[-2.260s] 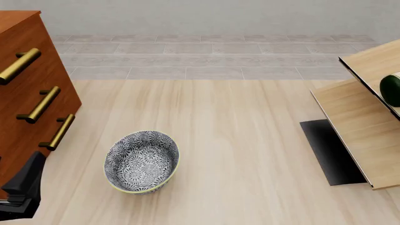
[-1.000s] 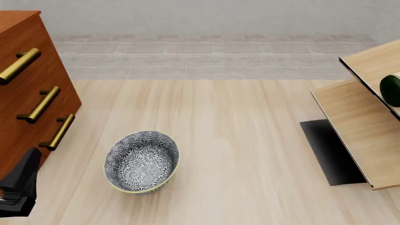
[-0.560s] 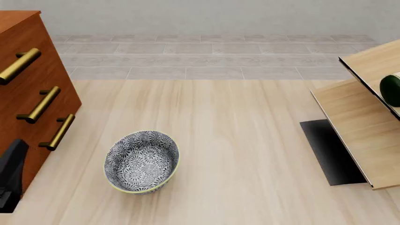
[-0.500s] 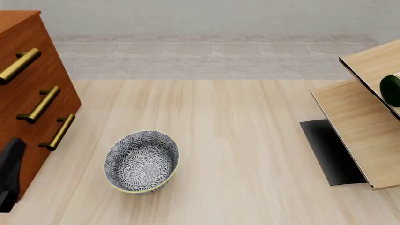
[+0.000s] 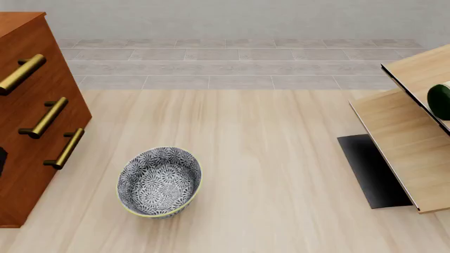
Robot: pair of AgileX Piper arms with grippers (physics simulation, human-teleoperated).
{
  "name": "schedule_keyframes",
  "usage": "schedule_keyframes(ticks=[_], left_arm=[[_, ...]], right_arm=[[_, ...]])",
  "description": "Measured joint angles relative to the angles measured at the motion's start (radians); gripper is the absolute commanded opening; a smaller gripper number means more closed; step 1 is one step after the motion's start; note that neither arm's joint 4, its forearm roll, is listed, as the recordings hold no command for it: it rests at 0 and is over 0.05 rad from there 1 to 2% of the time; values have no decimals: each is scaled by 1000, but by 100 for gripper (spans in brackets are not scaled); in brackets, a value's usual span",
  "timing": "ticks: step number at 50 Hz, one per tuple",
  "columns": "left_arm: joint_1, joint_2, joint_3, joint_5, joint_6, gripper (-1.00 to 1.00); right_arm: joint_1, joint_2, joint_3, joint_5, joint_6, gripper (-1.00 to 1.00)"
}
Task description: Put the wine bottle on the wine rack.
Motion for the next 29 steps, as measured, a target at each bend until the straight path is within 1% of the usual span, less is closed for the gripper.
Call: schedule_keyframes(ticks=[14,29], left_arm=[[2,0,-38,31,3,100],[0,0,-83,65,10,100]], right_arm=[[56,-109,3,68,-43,100],[111,-205,13,124,-65,100]])
